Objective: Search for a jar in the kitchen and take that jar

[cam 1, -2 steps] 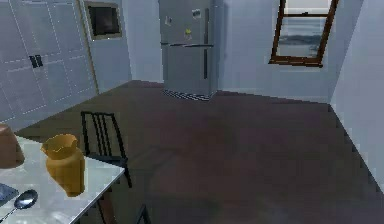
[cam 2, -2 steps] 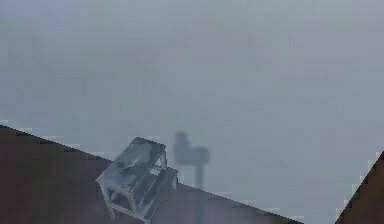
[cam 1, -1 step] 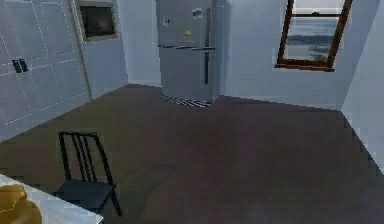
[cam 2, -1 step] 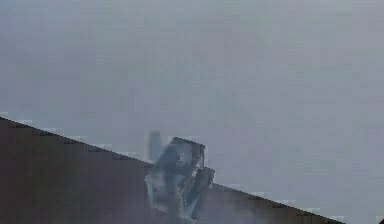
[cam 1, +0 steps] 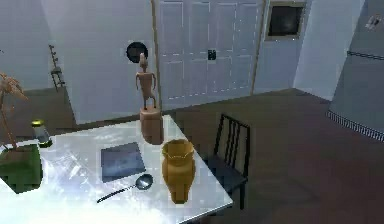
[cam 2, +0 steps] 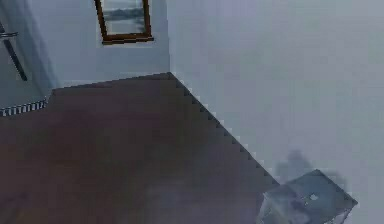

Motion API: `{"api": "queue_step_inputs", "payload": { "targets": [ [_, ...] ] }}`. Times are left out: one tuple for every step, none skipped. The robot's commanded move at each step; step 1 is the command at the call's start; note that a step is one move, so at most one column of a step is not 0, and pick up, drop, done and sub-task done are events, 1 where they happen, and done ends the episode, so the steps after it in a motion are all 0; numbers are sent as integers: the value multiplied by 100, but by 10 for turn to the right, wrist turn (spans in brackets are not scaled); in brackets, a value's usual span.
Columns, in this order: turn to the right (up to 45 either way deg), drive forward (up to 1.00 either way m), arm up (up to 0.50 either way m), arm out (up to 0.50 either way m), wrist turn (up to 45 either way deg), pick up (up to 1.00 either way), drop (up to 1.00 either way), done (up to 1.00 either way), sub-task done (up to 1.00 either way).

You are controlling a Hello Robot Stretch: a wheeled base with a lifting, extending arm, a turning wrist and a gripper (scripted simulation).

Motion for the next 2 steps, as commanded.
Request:
{"api": "queue_step_inputs", "payload": {
  "targets": [
    [-450, 0, 0, 0, 0, 0, 0, 0, 0],
    [-420, 0, 0, 0, 0, 0, 0, 0, 0]
  ]
}}
